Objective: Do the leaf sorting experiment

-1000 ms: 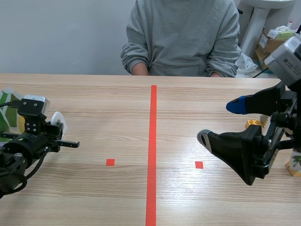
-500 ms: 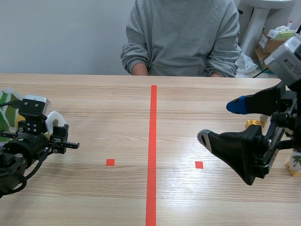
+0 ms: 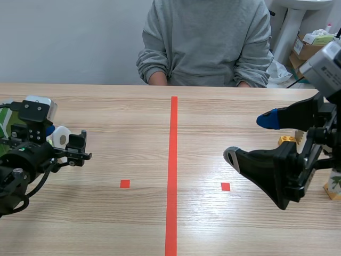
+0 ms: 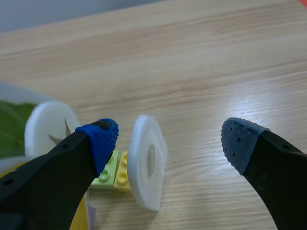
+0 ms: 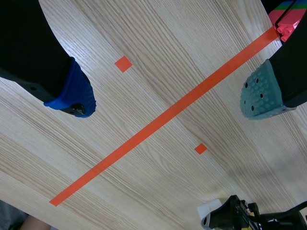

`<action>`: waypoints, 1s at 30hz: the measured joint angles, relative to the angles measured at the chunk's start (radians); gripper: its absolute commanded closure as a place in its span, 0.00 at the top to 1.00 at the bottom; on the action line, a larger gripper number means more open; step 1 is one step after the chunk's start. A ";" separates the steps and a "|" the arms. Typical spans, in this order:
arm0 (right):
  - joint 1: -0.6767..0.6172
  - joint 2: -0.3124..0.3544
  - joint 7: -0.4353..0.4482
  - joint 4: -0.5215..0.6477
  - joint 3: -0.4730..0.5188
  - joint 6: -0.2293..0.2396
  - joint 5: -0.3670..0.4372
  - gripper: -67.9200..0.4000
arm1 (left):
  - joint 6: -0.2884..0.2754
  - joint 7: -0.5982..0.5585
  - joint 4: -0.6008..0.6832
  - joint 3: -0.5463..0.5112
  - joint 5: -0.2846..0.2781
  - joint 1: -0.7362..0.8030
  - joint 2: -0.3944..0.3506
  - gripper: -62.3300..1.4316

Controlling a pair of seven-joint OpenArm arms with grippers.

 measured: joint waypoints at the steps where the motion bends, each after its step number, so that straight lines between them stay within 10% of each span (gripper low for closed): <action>1: 0.000 0.000 0.000 0.000 0.000 0.000 0.000 0.92 | 0.000 0.010 0.028 0.000 0.000 0.007 0.000 0.76; 14: 0.000 0.000 0.000 0.000 0.000 0.000 0.000 0.92 | -0.023 0.075 0.483 0.000 -0.008 0.215 -0.106 0.76; 30: 0.000 0.000 0.000 0.000 0.000 0.000 0.000 0.92 | -0.200 0.073 0.866 0.000 -0.218 0.559 -0.267 0.76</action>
